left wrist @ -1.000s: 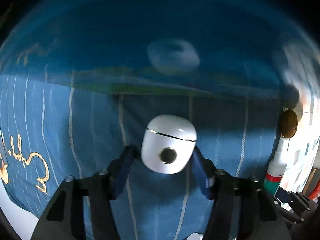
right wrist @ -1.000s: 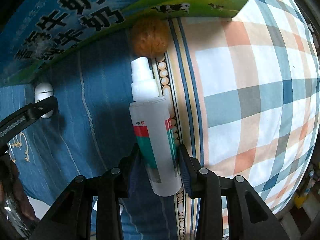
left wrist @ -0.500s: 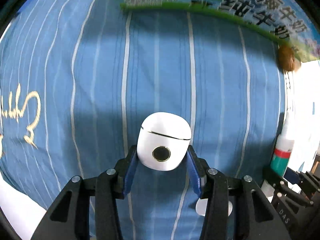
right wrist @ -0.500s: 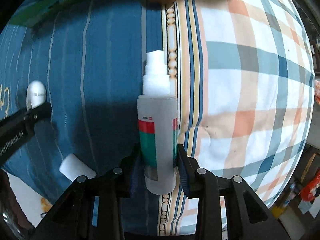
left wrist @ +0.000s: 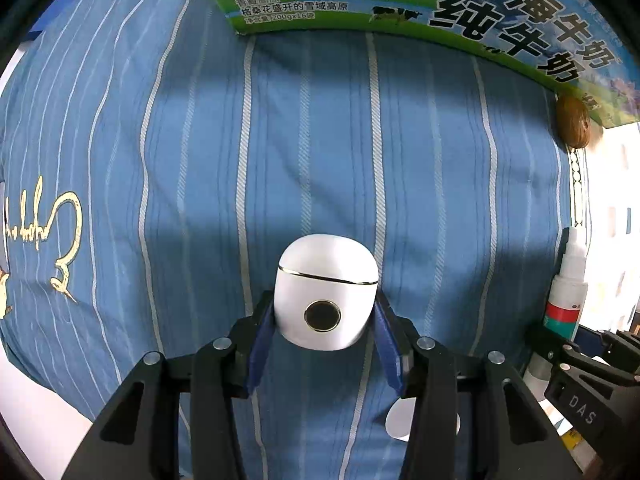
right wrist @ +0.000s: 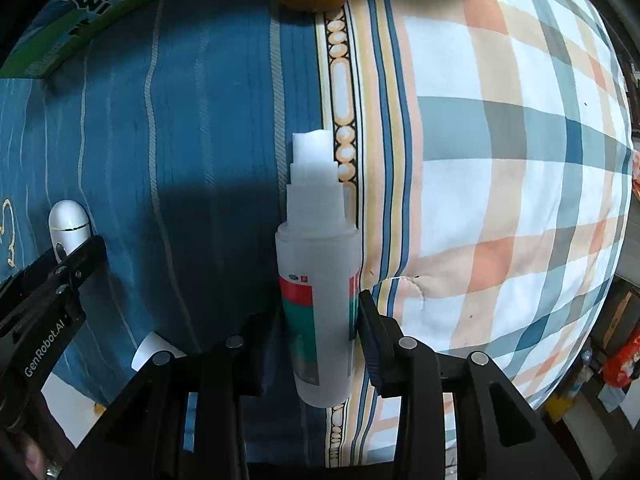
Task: Organize rigid objects
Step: 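Carry the white case and spray bottle into the box with both tools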
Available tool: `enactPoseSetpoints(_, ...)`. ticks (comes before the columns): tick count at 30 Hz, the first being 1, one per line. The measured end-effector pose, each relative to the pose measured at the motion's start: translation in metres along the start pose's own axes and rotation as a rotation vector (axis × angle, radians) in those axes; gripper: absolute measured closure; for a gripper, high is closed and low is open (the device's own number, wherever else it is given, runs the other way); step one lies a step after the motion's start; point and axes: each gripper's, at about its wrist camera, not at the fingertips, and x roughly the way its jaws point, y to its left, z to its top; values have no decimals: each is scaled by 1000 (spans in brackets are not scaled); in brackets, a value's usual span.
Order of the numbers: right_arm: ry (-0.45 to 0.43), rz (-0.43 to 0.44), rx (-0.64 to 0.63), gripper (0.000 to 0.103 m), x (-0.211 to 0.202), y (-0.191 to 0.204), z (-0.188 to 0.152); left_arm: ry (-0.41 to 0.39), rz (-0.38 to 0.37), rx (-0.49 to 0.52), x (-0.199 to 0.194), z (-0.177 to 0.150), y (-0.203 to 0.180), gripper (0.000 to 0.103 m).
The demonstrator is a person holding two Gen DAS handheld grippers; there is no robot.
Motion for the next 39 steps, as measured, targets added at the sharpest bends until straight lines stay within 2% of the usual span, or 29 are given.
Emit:
enactPoseSetpoints(6, -8, -10, -44, 64, -9, 1, 14, 0, -11, -13, -5, 2, 9, 59)
enactPoseSetpoints(8, -30, 9, -25, 54, -20, 10, 16, 1, -14, -19, -7, 3, 11, 59)
enactPoseSetpoints(13, -35, -15, 1, 49, -16, 25, 38, -6, -12, -23, -10, 8, 13, 59)
enactPoseSetpoints(16, -60, -53, -61, 56, -23, 40, 45, -10, -14, -22, -12, 11, 11, 59)
enactPoseSetpoints(18, -76, -61, -89, 68, -28, 48, 42, -14, -22, -24, -13, 12, 8, 59)
enactPoseSetpoints(20, -83, -62, -91, 68, -34, 60, 32, -18, -35, -19, -16, 11, 4, 59)
enactPoseSetpoints(31, -111, 85, -42, 68, -70, 33, 8, -66, -98, 31, -53, -7, -19, 60)
enactPoseSetpoints(35, -157, 141, -34, 68, -103, 17, -3, -94, -135, 56, -78, -12, -28, 60)
enactPoseSetpoints(39, -215, 214, -27, 68, -155, 5, -11, -141, -168, 79, -112, -14, -32, 60)
